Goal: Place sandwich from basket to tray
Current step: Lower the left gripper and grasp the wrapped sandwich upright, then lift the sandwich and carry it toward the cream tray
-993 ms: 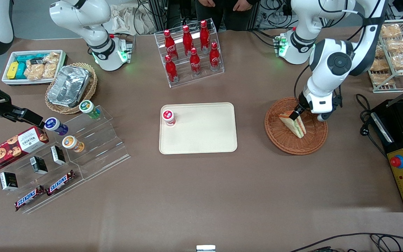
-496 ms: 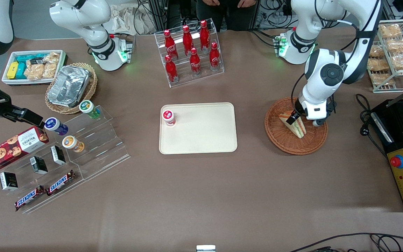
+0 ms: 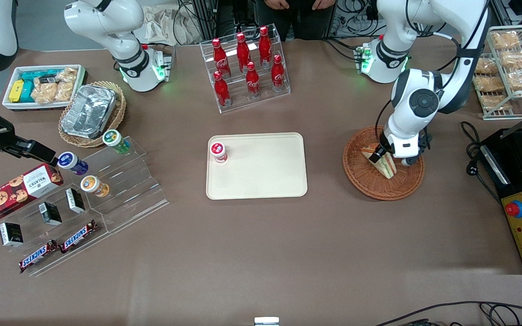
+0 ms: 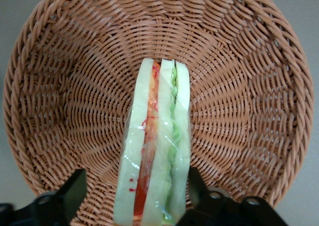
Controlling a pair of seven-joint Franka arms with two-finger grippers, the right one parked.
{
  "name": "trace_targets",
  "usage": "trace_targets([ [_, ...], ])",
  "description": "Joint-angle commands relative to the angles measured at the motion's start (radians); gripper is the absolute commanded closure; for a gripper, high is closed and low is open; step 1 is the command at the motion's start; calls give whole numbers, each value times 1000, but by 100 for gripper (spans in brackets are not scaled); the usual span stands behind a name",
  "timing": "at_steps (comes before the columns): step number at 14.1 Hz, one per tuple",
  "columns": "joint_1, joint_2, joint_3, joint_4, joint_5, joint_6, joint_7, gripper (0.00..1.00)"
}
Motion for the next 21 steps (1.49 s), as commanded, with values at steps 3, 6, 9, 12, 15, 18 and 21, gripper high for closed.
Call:
trace_targets([
  [3,-10,17,8,-1,24,37,-19,100],
  [6,-12,-60,8,28,26,-38,54,100],
  [9,-13,-114,4,248,21,-356,174,100],
  [12,-21,-111,-56,531,-2,-657,345,100],
  [15,-23,-161,-97,577,-132,-679,485,100],
  [18,-24,-169,-185,593,-168,-679,503,100],
  [21,-26,-157,-251,596,-171,-656,490,100],
])
